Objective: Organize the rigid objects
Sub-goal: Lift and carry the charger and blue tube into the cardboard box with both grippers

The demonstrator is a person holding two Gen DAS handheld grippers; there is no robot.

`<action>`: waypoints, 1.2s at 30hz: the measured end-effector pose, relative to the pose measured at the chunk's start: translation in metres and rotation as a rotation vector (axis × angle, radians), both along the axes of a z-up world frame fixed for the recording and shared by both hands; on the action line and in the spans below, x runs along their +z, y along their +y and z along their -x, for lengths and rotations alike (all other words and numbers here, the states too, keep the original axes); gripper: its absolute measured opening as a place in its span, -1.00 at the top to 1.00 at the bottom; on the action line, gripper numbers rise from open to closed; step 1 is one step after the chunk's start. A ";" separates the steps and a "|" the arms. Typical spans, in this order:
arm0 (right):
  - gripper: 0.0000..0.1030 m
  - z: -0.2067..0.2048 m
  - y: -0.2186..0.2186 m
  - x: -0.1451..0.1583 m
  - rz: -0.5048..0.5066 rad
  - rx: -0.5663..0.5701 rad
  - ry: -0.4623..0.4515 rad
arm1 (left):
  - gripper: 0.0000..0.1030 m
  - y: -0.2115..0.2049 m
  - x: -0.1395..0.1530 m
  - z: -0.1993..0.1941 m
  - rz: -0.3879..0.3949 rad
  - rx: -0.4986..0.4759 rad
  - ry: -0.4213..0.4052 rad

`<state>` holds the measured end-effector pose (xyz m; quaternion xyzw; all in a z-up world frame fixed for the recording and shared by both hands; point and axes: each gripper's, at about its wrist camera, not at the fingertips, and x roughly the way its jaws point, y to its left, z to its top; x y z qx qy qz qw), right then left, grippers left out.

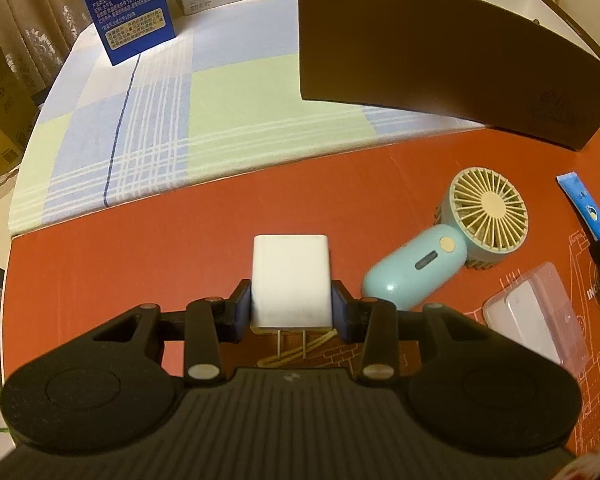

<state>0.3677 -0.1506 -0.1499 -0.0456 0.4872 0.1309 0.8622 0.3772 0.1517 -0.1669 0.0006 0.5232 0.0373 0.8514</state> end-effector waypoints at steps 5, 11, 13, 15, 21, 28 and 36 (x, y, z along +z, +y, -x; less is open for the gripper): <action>0.37 0.006 -0.004 0.002 -0.046 -0.017 0.026 | 0.30 0.000 0.003 0.005 0.002 0.002 -0.003; 0.37 0.015 -0.007 0.011 -0.093 -0.030 0.027 | 0.30 0.001 0.012 0.011 0.003 -0.003 -0.024; 0.37 0.018 -0.008 0.016 -0.107 -0.031 0.020 | 0.30 0.001 0.013 0.011 0.000 -0.006 -0.028; 0.37 0.020 -0.008 0.019 -0.114 -0.033 0.015 | 0.30 0.001 0.012 0.013 0.002 -0.008 -0.026; 0.37 0.023 -0.012 0.022 -0.123 -0.048 0.023 | 0.30 0.005 0.009 0.013 0.028 -0.021 -0.006; 0.37 0.026 -0.015 0.021 -0.127 -0.068 0.034 | 0.25 0.005 0.004 0.004 0.022 -0.043 0.010; 0.37 0.030 -0.020 0.027 -0.129 -0.083 0.026 | 0.29 0.003 0.000 0.005 -0.008 -0.067 0.005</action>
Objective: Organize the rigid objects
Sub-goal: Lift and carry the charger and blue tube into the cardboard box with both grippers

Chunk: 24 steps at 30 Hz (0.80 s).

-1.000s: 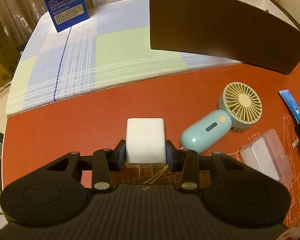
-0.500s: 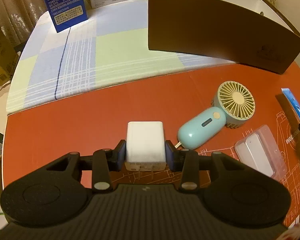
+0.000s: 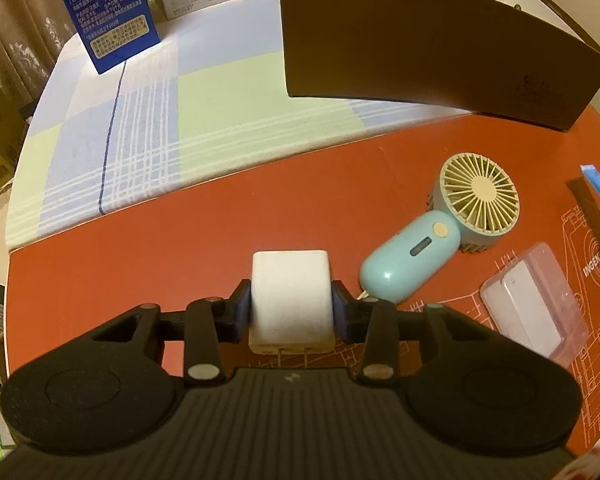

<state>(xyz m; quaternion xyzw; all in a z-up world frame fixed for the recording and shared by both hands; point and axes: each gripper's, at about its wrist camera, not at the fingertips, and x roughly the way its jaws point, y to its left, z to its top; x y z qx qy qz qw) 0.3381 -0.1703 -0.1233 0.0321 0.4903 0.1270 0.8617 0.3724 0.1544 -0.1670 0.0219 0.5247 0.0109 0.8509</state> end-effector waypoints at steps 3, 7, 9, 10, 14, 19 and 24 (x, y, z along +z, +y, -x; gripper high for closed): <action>0.37 0.002 -0.001 0.004 -0.005 -0.005 -0.009 | 0.29 0.000 0.003 0.004 -0.006 -0.001 -0.010; 0.37 0.003 -0.002 0.012 -0.013 -0.007 -0.019 | 0.30 0.001 0.013 0.009 -0.004 0.006 -0.028; 0.37 0.004 -0.002 0.017 -0.019 -0.005 -0.029 | 0.30 0.002 0.021 0.012 0.000 0.008 -0.047; 0.37 0.005 -0.001 0.020 -0.022 -0.002 -0.034 | 0.30 0.002 0.025 0.014 0.002 0.009 -0.057; 0.37 0.006 0.001 0.032 -0.037 0.006 -0.054 | 0.30 0.003 0.044 0.017 0.004 0.008 -0.099; 0.37 0.004 0.005 0.051 -0.067 0.019 -0.088 | 0.30 0.000 0.069 0.014 0.008 -0.011 -0.157; 0.37 -0.002 0.009 0.070 -0.095 0.025 -0.123 | 0.30 -0.004 0.094 0.002 0.000 -0.050 -0.218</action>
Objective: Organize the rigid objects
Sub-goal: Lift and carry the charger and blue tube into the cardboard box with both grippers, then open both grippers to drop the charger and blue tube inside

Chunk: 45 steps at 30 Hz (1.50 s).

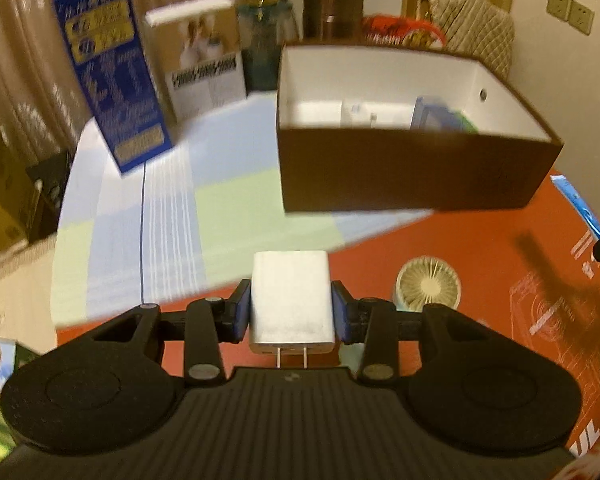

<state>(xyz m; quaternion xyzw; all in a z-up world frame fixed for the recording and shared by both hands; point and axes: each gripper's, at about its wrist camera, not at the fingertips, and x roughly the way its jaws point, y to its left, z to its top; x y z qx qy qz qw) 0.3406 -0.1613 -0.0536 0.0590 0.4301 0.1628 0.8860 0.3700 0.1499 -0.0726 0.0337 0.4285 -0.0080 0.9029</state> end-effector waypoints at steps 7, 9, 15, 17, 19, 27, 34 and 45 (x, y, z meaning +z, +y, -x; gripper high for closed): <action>0.37 -0.016 -0.001 0.025 -0.024 -0.007 -0.054 | 0.30 -0.011 0.027 -0.020 -0.016 -0.062 -0.068; 0.37 -0.023 -0.001 0.031 -0.028 -0.010 -0.069 | 0.30 -0.014 0.033 -0.029 -0.017 -0.077 -0.082; 0.37 -0.052 -0.003 0.045 -0.036 -0.027 -0.114 | 0.30 -0.023 0.044 -0.060 -0.027 -0.118 -0.113; 0.37 -0.064 -0.003 0.048 -0.038 -0.035 -0.122 | 0.30 -0.024 0.048 -0.072 -0.027 -0.123 -0.118; 0.37 -0.077 -0.004 0.050 -0.042 -0.041 -0.125 | 0.29 -0.026 0.050 -0.084 -0.025 -0.127 -0.119; 0.37 -0.133 -0.006 0.053 -0.032 -0.076 -0.131 | 0.30 -0.035 0.052 -0.137 -0.034 -0.137 -0.109; 0.37 -0.178 0.002 0.034 0.024 -0.099 -0.086 | 0.29 -0.042 0.036 -0.181 -0.057 -0.139 -0.060; 0.37 -0.224 0.014 -0.003 0.125 -0.119 -0.020 | 0.29 -0.051 0.011 -0.232 -0.114 -0.161 -0.008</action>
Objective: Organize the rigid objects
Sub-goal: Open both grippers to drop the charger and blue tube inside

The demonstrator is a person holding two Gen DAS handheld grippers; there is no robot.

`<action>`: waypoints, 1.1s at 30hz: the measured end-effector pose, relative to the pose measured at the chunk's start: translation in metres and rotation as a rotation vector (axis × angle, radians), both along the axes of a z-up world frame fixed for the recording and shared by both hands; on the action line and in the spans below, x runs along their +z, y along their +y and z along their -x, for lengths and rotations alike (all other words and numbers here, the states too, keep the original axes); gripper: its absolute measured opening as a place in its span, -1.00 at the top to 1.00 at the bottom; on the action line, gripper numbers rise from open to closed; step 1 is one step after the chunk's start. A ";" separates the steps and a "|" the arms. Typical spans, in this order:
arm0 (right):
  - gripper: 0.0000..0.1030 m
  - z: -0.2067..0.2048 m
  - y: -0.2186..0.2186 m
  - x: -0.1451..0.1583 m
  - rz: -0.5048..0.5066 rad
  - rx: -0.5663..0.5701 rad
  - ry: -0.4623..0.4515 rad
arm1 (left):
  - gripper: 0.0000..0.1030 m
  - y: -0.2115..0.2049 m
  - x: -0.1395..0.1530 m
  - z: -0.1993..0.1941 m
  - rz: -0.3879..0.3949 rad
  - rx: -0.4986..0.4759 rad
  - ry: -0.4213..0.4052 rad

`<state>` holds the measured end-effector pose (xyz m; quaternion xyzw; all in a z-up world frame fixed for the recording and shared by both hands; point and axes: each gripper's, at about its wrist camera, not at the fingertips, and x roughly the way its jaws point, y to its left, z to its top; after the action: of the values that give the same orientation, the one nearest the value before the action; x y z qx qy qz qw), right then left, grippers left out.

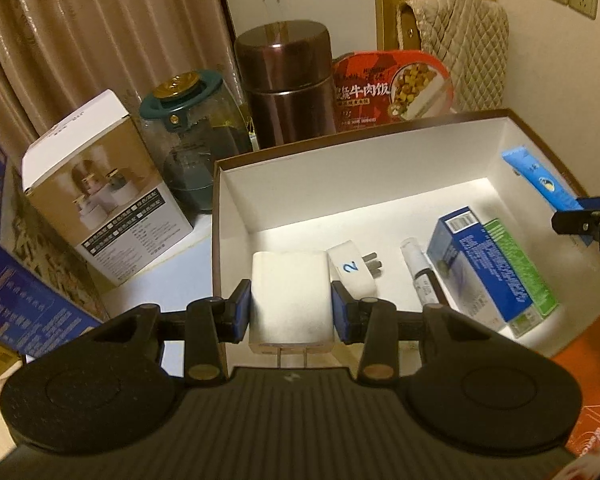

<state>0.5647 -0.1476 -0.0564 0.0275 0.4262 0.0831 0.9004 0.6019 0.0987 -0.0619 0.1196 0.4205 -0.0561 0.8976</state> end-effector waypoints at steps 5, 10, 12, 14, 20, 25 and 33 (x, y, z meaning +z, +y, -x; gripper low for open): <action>0.37 -0.016 0.003 -0.011 0.046 0.003 0.002 | 0.29 0.000 -0.010 -0.016 -0.020 -0.005 0.018; 0.36 -0.029 0.004 -0.016 0.061 0.006 -0.005 | 0.29 0.000 -0.019 -0.027 -0.025 -0.006 0.033; 0.36 -0.033 0.004 -0.018 0.065 0.010 -0.004 | 0.29 -0.001 -0.023 -0.030 -0.027 -0.008 0.038; 0.35 -0.037 0.004 -0.020 0.055 0.025 -0.010 | 0.29 -0.002 -0.026 -0.033 -0.028 -0.007 0.044; 0.25 -0.041 0.010 -0.024 0.066 0.068 -0.024 | 0.29 -0.002 -0.033 -0.040 -0.036 -0.002 0.055; 0.07 -0.042 0.005 -0.023 0.028 0.052 -0.021 | 0.29 -0.002 -0.036 -0.044 -0.045 0.003 0.059; 0.03 -0.036 0.001 -0.020 0.007 0.049 -0.018 | 0.29 -0.006 -0.041 -0.054 -0.060 0.001 0.058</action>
<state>0.6006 -0.1462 -0.0766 0.0130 0.4189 0.1036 0.9020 0.6562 0.0929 -0.1025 0.1444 0.4478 -0.0466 0.8812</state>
